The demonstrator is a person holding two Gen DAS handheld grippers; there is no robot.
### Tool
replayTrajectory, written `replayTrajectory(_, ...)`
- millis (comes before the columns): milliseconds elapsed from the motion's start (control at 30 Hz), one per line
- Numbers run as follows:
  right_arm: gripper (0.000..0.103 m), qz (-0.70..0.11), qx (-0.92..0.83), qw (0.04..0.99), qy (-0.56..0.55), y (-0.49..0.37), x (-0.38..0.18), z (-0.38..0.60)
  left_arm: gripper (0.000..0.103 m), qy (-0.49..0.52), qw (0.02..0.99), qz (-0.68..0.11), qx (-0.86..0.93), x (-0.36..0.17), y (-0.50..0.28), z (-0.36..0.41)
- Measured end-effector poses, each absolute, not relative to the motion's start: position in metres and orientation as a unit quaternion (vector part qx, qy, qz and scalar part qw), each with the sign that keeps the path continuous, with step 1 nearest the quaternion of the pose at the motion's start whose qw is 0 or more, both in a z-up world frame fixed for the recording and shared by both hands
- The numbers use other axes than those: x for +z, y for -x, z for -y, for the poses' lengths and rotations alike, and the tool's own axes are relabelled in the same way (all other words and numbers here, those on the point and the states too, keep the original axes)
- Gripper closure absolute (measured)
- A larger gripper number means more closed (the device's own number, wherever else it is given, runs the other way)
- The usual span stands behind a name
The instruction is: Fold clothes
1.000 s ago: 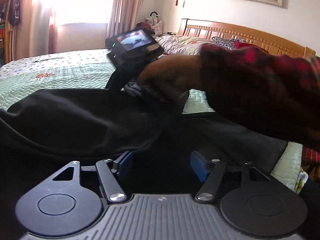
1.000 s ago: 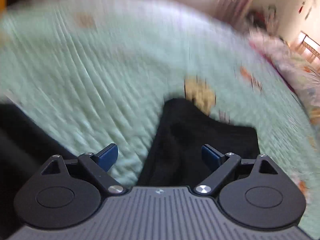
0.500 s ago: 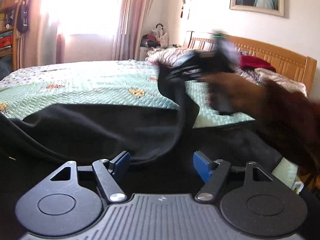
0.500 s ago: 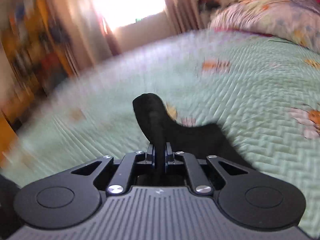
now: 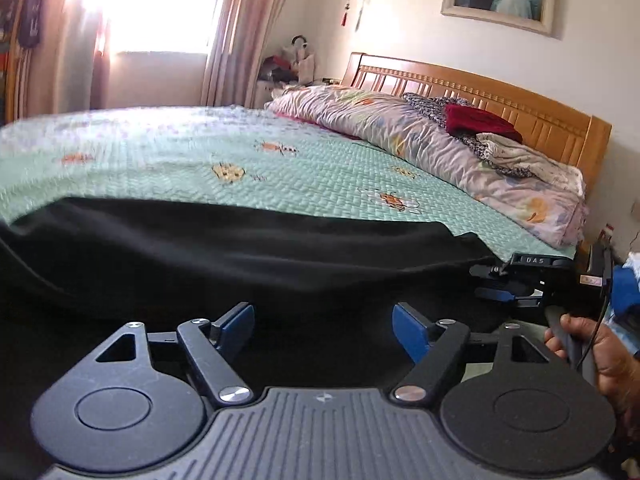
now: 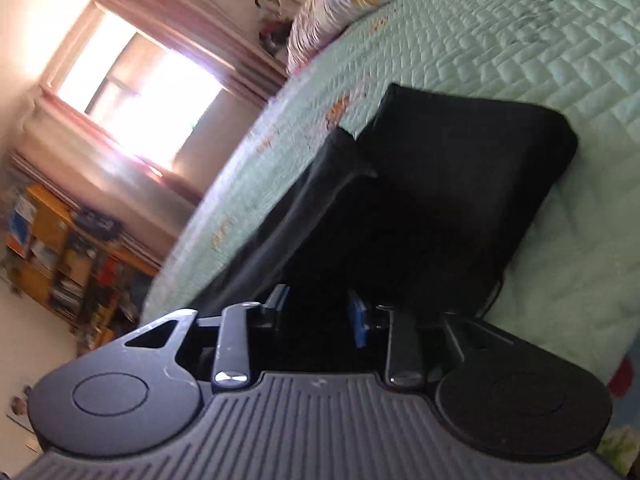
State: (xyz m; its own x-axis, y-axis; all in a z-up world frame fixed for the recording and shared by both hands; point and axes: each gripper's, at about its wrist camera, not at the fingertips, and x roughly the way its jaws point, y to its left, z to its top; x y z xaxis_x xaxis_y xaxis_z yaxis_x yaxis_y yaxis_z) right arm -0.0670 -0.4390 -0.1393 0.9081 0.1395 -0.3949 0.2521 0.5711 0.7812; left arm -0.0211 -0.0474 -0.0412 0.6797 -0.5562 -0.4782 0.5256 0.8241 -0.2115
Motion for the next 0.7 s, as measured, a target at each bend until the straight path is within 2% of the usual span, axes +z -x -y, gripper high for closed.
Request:
replayTrajectory(67,0.042,-0.201,-0.035,0.857,-0.474,0.071,-0.135,0.445,0.021,0.046,0.917,-0.282,-0.279,-0.044,0.022,0.046)
replayTrajectory(133,0.032,-0.191,-0.045,0.854,-0.483,0.072,-0.130,0.453,0.021,0.074,0.916,-0.294,-0.261,-0.047,0.018,0.043)
replayTrajectory(333,0.030,-0.190,-0.057,0.825,-0.529,0.058,-0.142,0.471,0.020,0.144,0.909,-0.330,-0.213,-0.061,0.005,0.035)
replayTrajectory(433,0.018,-0.188,-0.054,0.831,-0.520,0.050,-0.137,0.464,0.020,0.166,0.907,-0.339,-0.190,-0.070,0.002,0.028)
replayTrajectory(500,0.017,-0.197,-0.061,0.843,-0.497,0.043,-0.133,0.459,0.020,0.195,0.904,-0.340,-0.172,-0.074,0.001,0.019)
replayTrajectory(533,0.021,-0.202,-0.065,0.849,-0.483,0.040,-0.131,0.456,0.020,0.215,0.902,-0.339,-0.162,-0.076,-0.001,0.013)
replayTrajectory(600,0.045,-0.210,-0.065,0.856,-0.468,0.043,-0.129,0.454,0.019,0.244,0.898,-0.335,-0.146,-0.077,-0.003,0.001)
replayTrajectory(633,0.076,-0.215,-0.062,0.857,-0.465,0.043,-0.129,0.454,0.019,0.259,0.896,-0.333,-0.138,-0.077,-0.006,-0.004)
replayTrajectory(667,0.080,-0.222,-0.062,0.855,-0.465,0.042,-0.130,0.455,0.017,0.275,0.893,-0.332,-0.130,-0.078,-0.008,-0.009)
replayTrajectory(700,0.080,-0.229,-0.062,0.853,-0.465,0.041,-0.130,0.455,0.016,0.295,0.888,-0.330,-0.126,-0.079,-0.012,-0.012)
